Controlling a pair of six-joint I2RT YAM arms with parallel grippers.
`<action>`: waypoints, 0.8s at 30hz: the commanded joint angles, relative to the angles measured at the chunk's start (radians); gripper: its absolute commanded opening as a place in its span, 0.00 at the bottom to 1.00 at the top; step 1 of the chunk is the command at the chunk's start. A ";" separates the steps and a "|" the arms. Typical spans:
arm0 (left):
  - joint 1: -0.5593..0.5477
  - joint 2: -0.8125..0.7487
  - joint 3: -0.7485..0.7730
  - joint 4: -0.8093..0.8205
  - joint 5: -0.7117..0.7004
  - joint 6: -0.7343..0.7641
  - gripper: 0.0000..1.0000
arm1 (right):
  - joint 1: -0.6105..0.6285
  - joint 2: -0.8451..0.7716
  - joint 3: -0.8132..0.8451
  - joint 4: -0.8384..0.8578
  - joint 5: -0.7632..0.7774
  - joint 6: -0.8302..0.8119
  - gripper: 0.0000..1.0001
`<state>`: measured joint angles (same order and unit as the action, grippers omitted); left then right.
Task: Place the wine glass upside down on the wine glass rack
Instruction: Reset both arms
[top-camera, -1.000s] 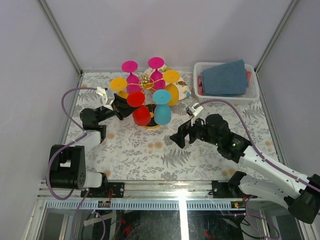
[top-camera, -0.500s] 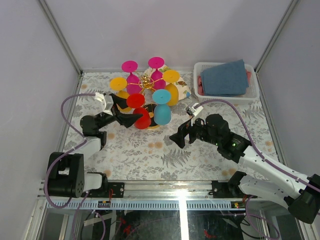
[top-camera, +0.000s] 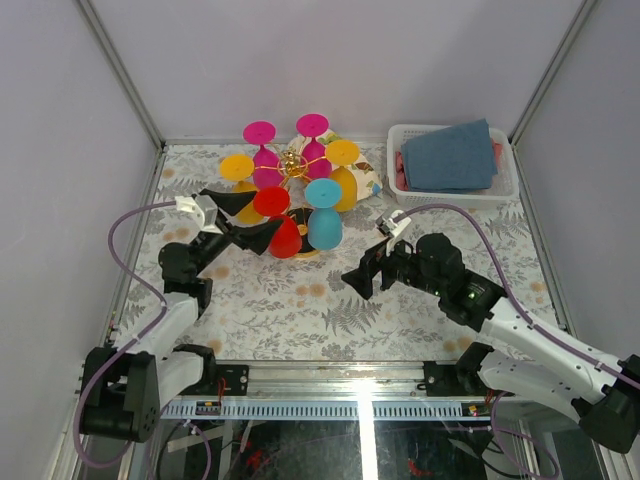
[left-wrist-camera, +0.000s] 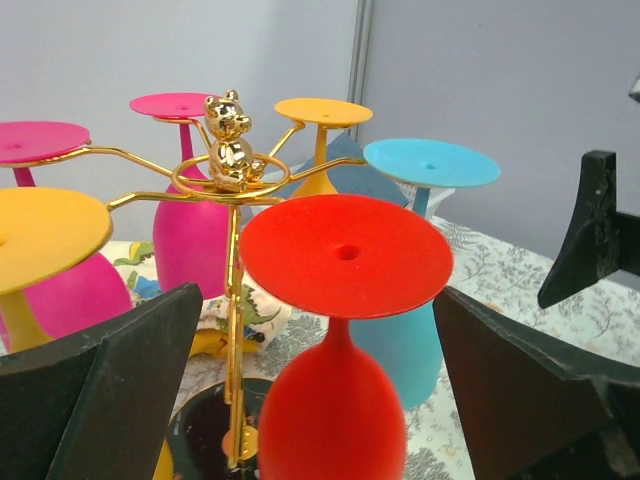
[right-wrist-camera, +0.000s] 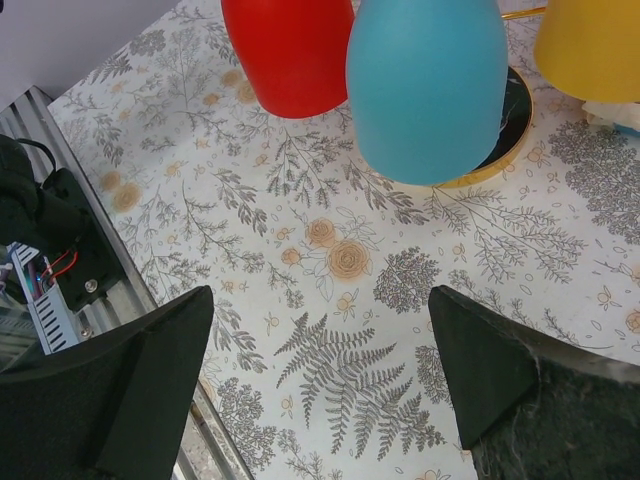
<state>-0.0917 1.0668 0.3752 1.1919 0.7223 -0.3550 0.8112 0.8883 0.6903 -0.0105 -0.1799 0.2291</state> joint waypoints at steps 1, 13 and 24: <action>-0.080 -0.085 -0.014 -0.166 -0.210 0.102 1.00 | -0.001 -0.032 0.001 0.082 0.045 -0.005 0.96; -0.133 -0.491 -0.092 -0.607 -0.544 -0.059 1.00 | -0.002 -0.156 -0.099 0.223 0.317 -0.025 0.99; -0.134 -0.776 0.111 -1.296 -0.769 -0.051 1.00 | -0.001 -0.277 -0.087 0.111 0.617 -0.192 0.99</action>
<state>-0.2222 0.3016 0.3679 0.1921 0.0830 -0.4534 0.8108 0.6563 0.5861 0.1047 0.2813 0.1028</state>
